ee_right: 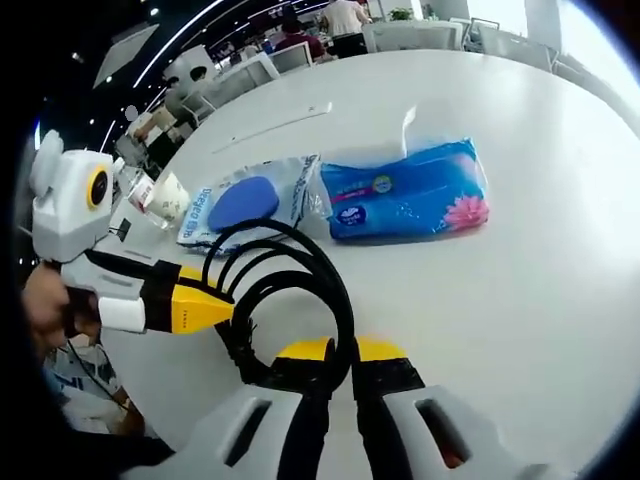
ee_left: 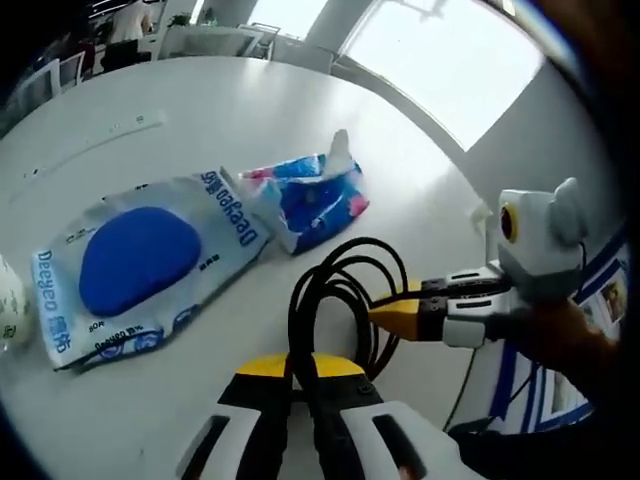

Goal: Arrange the tabletop items into an orderly group along one side of the table until the central work area is clear of visible clutter.

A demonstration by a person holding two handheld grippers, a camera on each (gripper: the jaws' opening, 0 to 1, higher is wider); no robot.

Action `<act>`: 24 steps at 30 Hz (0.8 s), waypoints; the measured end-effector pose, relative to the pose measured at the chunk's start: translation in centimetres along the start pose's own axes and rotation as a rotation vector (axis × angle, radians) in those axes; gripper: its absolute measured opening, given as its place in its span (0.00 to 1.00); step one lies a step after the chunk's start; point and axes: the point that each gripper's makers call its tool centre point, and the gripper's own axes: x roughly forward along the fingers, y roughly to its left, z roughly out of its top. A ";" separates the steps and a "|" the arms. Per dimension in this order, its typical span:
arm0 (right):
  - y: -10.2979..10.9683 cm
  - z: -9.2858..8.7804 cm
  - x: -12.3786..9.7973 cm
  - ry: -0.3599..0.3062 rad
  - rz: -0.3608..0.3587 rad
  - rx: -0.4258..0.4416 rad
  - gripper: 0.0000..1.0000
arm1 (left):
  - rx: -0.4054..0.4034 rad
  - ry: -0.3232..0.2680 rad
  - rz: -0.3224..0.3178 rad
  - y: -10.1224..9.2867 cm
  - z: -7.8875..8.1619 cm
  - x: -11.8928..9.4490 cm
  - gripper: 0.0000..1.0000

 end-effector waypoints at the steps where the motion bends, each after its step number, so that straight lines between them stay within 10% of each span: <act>1: 0.0 0.0 0.0 0.000 0.001 0.002 0.03 | -0.003 0.004 0.003 0.1 -0.1 0.1 0.05; 24: -0.1 0.0 1.3 -0.022 0.007 -0.044 0.07 | -0.010 -0.006 0.015 1.0 -0.2 0.6 0.09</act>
